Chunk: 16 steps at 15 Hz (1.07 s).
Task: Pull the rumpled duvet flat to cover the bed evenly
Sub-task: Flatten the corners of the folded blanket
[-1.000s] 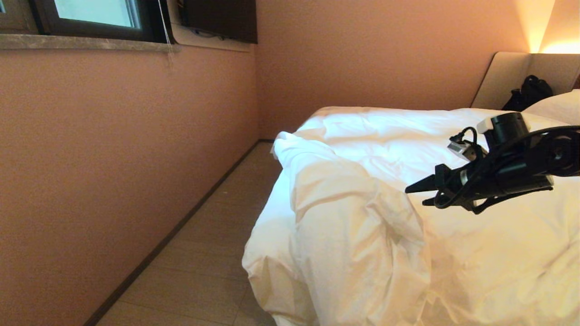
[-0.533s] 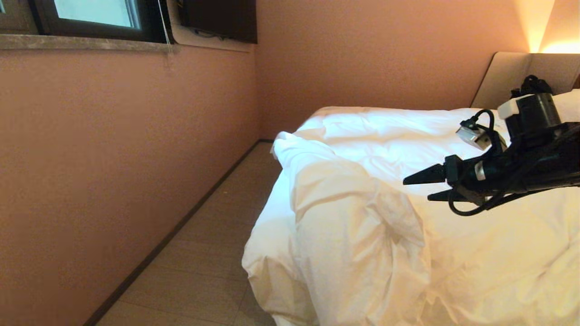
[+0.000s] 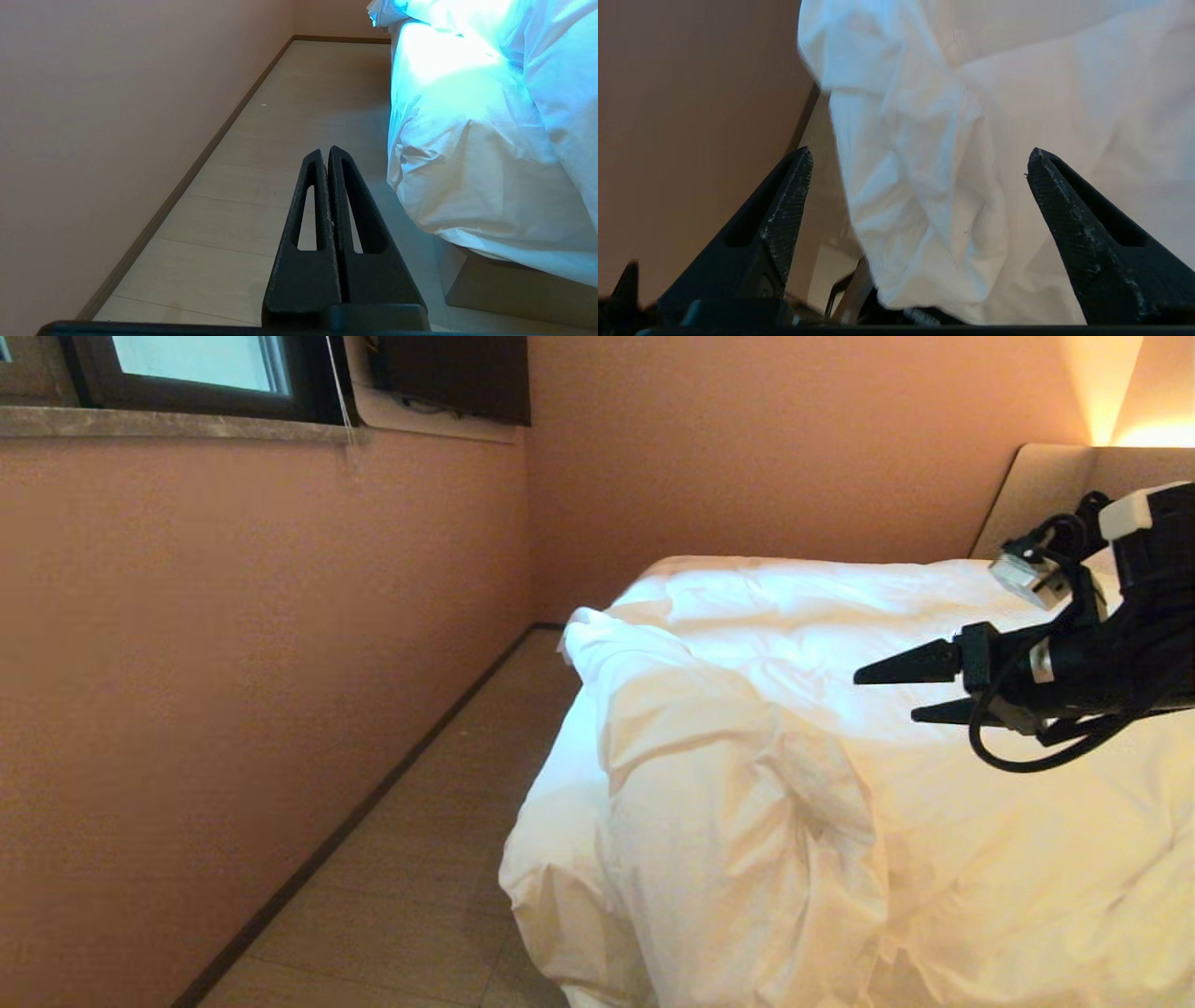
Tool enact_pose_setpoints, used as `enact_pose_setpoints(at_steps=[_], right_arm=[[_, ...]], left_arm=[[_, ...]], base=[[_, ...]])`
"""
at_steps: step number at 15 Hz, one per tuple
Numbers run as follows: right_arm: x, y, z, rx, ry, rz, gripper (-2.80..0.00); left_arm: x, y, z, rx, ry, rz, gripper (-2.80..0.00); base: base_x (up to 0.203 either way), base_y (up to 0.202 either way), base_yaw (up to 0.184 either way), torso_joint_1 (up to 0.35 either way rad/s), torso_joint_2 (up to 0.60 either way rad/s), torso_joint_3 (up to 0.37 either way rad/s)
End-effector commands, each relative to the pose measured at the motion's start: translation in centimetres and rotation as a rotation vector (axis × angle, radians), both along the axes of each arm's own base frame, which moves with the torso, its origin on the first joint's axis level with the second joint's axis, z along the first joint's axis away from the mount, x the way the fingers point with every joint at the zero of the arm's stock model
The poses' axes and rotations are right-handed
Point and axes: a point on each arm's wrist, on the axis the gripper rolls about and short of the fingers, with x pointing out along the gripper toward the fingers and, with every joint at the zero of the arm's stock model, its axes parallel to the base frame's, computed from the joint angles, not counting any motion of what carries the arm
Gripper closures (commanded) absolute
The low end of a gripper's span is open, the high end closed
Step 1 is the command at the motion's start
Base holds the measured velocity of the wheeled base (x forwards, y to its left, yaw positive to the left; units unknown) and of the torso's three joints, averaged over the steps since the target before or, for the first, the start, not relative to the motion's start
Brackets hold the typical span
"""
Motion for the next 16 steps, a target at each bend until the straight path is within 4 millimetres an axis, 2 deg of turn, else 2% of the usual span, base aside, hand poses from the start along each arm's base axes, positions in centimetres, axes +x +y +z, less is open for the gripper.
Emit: enact_pose_setpoints(at_steps=[1, 5, 8, 9, 12, 16], right_arm=[[0.3, -1.6, 0.5, -0.028, -0.019, -0.098, -2.8], [2.3, -6.1, 0.4, -0.25, -0.027, -0.479, -2.8], [2.9, -8.9, -0.2, -0.419, -0.005, -0.673, -2.8], [2.6, -10.3, -0.2, -0.466, 0.003, -0.731, -2.8], [1.7, -12.1, 0.1, -0.504, 0.019, -0.788, -2.8], [-1.7, -18.6, -1.1, -0.488, 0.147, -0.976, -2.8]], left_arm=[[0.0, 0.0, 0.0, 0.0, 0.0, 0.001, 0.0], [0.0, 0.0, 0.0, 0.0, 0.0, 0.001, 0.0], [0.0, 0.0, 0.0, 0.0, 0.0, 0.001, 0.0], [0.0, 0.0, 0.0, 0.0, 0.0, 0.001, 0.0], [0.0, 0.0, 0.0, 0.0, 0.0, 0.001, 0.0], [0.0, 0.0, 0.0, 0.0, 0.0, 0.001, 0.0]], base=[[0.0, 0.0, 0.0, 0.0, 0.0, 0.0], [0.0, 0.0, 0.0, 0.0, 0.0, 0.0], [0.0, 0.0, 0.0, 0.0, 0.0, 0.0], [0.0, 0.0, 0.0, 0.0, 0.0, 0.0], [0.0, 0.0, 0.0, 0.0, 0.0, 0.0], [0.0, 0.0, 0.0, 0.0, 0.0, 0.0]])
